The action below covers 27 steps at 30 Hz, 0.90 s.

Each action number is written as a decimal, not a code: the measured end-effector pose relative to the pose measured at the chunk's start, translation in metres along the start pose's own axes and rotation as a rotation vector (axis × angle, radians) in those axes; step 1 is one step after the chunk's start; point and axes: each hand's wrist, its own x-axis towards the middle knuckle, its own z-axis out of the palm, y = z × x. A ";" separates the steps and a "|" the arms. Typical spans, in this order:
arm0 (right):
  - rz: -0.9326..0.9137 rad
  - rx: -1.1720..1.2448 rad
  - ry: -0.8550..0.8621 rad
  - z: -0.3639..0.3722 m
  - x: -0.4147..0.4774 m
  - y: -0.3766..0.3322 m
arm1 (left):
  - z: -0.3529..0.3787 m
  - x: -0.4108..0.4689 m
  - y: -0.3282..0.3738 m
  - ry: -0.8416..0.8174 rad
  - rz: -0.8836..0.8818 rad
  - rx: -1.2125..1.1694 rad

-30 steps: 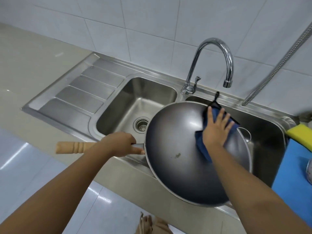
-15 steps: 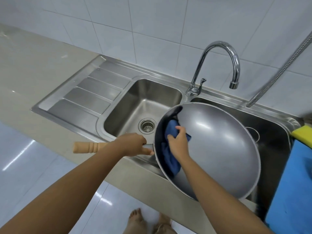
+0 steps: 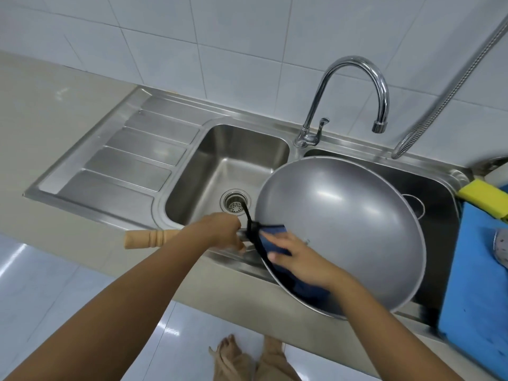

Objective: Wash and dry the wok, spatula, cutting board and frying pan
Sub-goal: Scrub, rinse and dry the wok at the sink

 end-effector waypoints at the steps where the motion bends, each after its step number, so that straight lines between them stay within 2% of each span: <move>1: -0.007 0.024 0.084 0.004 0.019 -0.009 | -0.003 -0.001 -0.001 0.014 0.003 0.023; 5: 0.042 0.096 0.470 -0.011 0.100 -0.022 | -0.013 -0.003 -0.006 0.070 -0.007 0.058; 12: 0.355 -0.298 0.808 -0.087 0.171 -0.004 | -0.016 -0.009 -0.009 0.095 -0.011 0.079; 15: 0.518 -0.472 0.861 -0.124 0.162 0.020 | -0.020 -0.010 -0.020 0.097 -0.008 0.095; 19: 0.639 -0.610 0.895 -0.152 0.116 0.061 | -0.018 -0.012 -0.024 0.097 -0.022 0.101; 22: 0.673 -0.721 0.891 -0.153 0.065 0.089 | -0.012 -0.010 -0.023 0.070 -0.058 0.086; 27: 0.743 -0.750 0.863 -0.126 0.001 0.113 | -0.019 -0.005 -0.023 -0.006 -0.086 0.047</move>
